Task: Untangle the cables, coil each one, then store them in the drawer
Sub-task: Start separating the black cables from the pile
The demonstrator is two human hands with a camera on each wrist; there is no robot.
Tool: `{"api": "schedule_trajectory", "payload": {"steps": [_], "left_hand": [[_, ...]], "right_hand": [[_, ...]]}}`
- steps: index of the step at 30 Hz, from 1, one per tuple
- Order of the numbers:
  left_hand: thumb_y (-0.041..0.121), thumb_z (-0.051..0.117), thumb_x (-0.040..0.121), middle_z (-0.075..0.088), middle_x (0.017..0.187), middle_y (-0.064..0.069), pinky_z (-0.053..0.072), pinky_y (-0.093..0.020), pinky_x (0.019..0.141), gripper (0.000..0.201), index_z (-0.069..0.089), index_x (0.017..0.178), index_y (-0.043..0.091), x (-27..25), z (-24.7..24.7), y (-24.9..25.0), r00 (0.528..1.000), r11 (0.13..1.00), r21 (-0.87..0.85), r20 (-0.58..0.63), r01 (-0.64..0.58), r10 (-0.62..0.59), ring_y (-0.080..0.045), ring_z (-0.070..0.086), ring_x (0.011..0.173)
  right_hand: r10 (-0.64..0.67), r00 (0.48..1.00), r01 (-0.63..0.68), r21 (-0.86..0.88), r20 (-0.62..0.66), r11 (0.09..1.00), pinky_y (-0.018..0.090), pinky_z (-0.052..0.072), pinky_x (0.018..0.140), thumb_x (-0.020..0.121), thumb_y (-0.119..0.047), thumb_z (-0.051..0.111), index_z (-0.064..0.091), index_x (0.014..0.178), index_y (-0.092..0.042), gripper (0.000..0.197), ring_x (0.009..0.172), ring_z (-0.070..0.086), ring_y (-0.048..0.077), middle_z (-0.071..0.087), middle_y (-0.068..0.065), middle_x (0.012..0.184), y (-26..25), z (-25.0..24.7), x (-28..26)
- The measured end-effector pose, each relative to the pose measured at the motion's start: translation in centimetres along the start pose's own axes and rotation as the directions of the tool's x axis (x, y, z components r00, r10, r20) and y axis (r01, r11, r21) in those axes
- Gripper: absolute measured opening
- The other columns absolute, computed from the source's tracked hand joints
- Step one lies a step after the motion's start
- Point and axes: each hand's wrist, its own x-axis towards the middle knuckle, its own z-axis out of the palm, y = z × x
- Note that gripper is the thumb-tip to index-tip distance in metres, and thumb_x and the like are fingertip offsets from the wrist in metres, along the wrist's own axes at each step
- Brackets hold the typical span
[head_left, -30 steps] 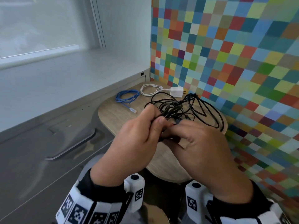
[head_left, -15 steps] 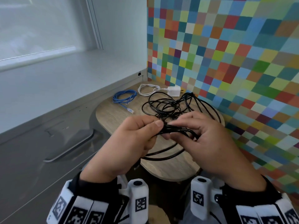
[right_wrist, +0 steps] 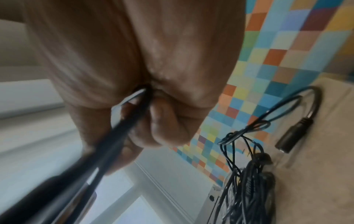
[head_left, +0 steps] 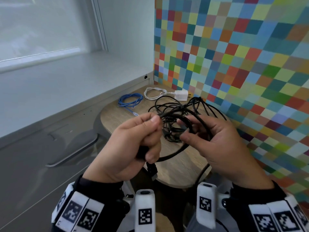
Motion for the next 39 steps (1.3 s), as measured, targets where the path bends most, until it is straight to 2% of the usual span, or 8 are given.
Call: {"api": "schedule_trajectory", "payload": {"steps": [6, 11, 18, 21, 26, 30, 35, 39], "left_hand": [[0.024, 0.046, 0.098, 0.027, 0.054, 0.006, 0.009, -0.024, 0.040, 0.020, 0.053, 0.084, 0.012, 0.1, -0.1, 0.0, 0.999, 0.993, -0.116, 0.051, -0.012, 0.018, -0.009, 0.012, 0.040], [0.030, 0.049, 0.097, 0.024, 0.054, 0.008, 0.008, -0.024, 0.040, 0.023, 0.055, 0.080, 0.016, 0.2, -0.4, 0.3, 0.995, 0.995, -0.077, -0.075, -0.068, 0.062, -0.007, 0.013, 0.040], [0.029, 0.039, 0.105, 0.024, 0.052, 0.009, 0.008, -0.022, 0.039, 0.031, 0.050, 0.079, 0.018, 0.1, -1.3, 1.3, 0.944, 0.983, -0.086, -0.304, -0.162, 0.129, -0.004, 0.017, 0.036], [0.030, 0.038, 0.107, 0.022, 0.051, 0.009, 0.008, -0.023, 0.037, 0.034, 0.050, 0.077, 0.019, 0.2, -1.6, 1.6, 0.919, 0.975, -0.114, -0.369, -0.191, 0.137, -0.004, 0.014, 0.036], [0.030, 0.038, 0.108, 0.021, 0.052, 0.009, 0.008, -0.023, 0.038, 0.035, 0.049, 0.077, 0.019, 0.2, -1.4, 1.6, 0.905, 0.976, -0.087, -0.399, -0.198, 0.148, -0.004, 0.014, 0.037], [0.032, 0.041, 0.103, 0.022, 0.051, 0.009, 0.008, -0.022, 0.038, 0.031, 0.052, 0.077, 0.018, -0.2, -0.5, 1.3, 0.949, 0.982, -0.100, -0.287, -0.162, 0.127, -0.004, 0.015, 0.037], [0.034, 0.043, 0.099, 0.024, 0.050, 0.010, 0.009, -0.022, 0.037, 0.027, 0.051, 0.078, 0.019, -0.1, 0.8, 0.6, 0.980, 0.975, -0.181, -0.174, -0.128, 0.096, -0.008, 0.008, 0.041], [0.033, 0.046, 0.097, 0.024, 0.052, 0.008, 0.009, -0.025, 0.040, 0.024, 0.050, 0.079, 0.018, 0.3, 1.0, -0.2, 0.969, 0.982, -0.101, -0.205, -0.160, 0.137, -0.006, 0.014, 0.039]], "right_hand": [[-0.045, 0.992, 0.032, -0.114, -0.114, 0.993, 0.031, 0.061, 0.077, 0.091, -0.012, 0.077, 0.075, 0.108, -0.034, 0.028, 0.087, 0.072, 0.008, 0.076, -0.011, 0.096, 0.8, 1.3, 0.1], [0.053, 0.991, -0.039, 0.112, -0.121, 0.993, 0.029, 0.049, 0.043, 0.089, -0.013, 0.077, 0.070, 0.118, -0.041, 0.041, 0.037, 0.051, 0.019, 0.069, 0.002, 0.091, 0.2, 2.0, -0.1], [0.125, 0.988, -0.085, 0.352, -0.091, 0.932, 0.033, 0.052, 0.043, 0.080, -0.013, 0.072, 0.072, 0.114, -0.019, 0.034, 0.037, 0.041, 0.014, 0.072, 0.019, 0.088, 0.1, -0.3, 0.2], [0.124, 0.989, -0.096, 0.273, -0.085, 0.957, 0.040, 0.057, 0.047, 0.081, -0.008, 0.073, 0.075, 0.110, -0.015, 0.030, 0.044, 0.049, 0.019, 0.063, 0.028, 0.083, 0.3, -1.3, 0.0], [0.016, 0.987, -0.054, -0.231, -0.162, 0.972, 0.020, 0.060, 0.077, 0.087, -0.011, 0.080, 0.076, 0.103, -0.041, 0.034, 0.082, 0.073, 0.007, 0.077, -0.012, 0.088, 1.5, -0.9, 0.1], [-0.101, 0.957, -0.047, -0.490, -0.271, 0.870, 0.021, 0.051, 0.074, 0.088, -0.023, 0.081, 0.079, 0.103, -0.035, 0.019, 0.084, 0.062, 0.003, 0.066, -0.018, 0.086, 2.2, -0.2, 0.3], [0.100, 0.956, -0.094, 0.035, -0.275, 0.995, 0.029, 0.062, 0.075, 0.096, -0.016, 0.069, 0.077, 0.098, -0.025, 0.012, 0.080, 0.075, 0.012, 0.078, -0.003, 0.085, 0.8, 1.4, 0.4], [0.230, 0.973, -0.179, 0.605, -0.006, 0.776, 0.045, 0.058, 0.095, 0.084, -0.047, 0.071, 0.070, 0.116, -0.003, 0.054, 0.108, 0.074, 0.034, 0.077, 0.020, 0.110, 0.3, 2.8, 0.0]]}}
